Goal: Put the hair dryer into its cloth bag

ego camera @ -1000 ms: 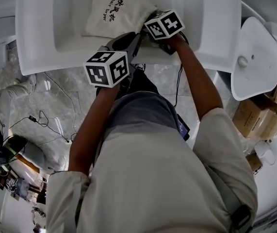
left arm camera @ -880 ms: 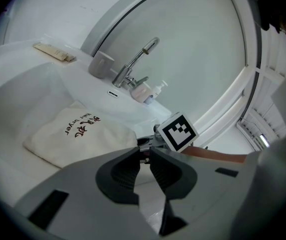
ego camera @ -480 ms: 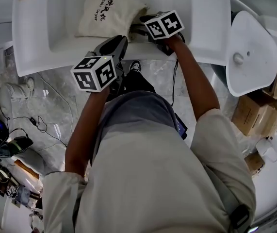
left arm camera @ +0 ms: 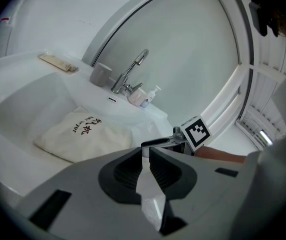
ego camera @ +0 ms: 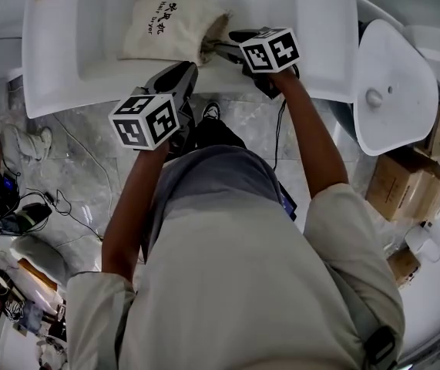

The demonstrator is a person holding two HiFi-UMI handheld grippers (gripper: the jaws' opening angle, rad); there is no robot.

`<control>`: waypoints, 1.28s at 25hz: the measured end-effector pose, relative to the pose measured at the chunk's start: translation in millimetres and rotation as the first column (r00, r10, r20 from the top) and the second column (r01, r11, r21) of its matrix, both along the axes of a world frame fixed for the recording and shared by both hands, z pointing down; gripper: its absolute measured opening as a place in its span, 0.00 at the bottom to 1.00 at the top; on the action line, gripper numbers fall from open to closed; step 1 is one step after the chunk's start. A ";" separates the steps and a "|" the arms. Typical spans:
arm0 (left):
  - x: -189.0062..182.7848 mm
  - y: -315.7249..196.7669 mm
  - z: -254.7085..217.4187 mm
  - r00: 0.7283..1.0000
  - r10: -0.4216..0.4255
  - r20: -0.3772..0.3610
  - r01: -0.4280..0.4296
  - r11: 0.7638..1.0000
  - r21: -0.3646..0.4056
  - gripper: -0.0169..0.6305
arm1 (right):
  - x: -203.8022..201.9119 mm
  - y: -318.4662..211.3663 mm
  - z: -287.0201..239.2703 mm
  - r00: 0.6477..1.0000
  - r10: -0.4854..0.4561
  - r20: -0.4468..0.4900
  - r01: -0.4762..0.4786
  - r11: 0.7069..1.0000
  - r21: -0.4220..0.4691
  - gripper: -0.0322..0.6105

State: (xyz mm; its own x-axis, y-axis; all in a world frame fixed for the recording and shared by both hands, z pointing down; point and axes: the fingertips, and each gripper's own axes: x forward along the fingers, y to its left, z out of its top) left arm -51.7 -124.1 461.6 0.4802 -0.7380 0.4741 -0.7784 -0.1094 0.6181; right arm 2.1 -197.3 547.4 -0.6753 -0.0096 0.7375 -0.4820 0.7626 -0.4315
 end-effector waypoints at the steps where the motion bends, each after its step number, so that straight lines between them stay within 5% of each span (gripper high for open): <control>1: 1.0 1.0 -3.4 1.000 -0.003 -0.019 0.004 1.000 0.007 0.10 | 1.4 1.2 -4.0 1.000 0.006 0.006 -0.006 1.000 0.006 0.41; 11: 7.0 15.3 -26.7 0.998 -0.034 -0.061 0.037 0.998 0.052 0.09 | 12.1 26.9 -41.4 0.995 0.042 0.092 -0.045 0.998 0.039 0.41; 18: 6.0 29.5 -38.0 0.998 -0.062 -0.003 0.062 0.994 0.088 0.06 | 24.0 35.8 -73.1 0.978 0.133 0.162 -0.150 0.984 0.099 0.36; 32: -2.0 59.4 -72.5 0.993 -0.087 0.082 0.072 0.981 0.179 0.04 | 42.7 77.3 -136.3 0.946 0.170 0.276 -0.213 0.967 0.137 0.26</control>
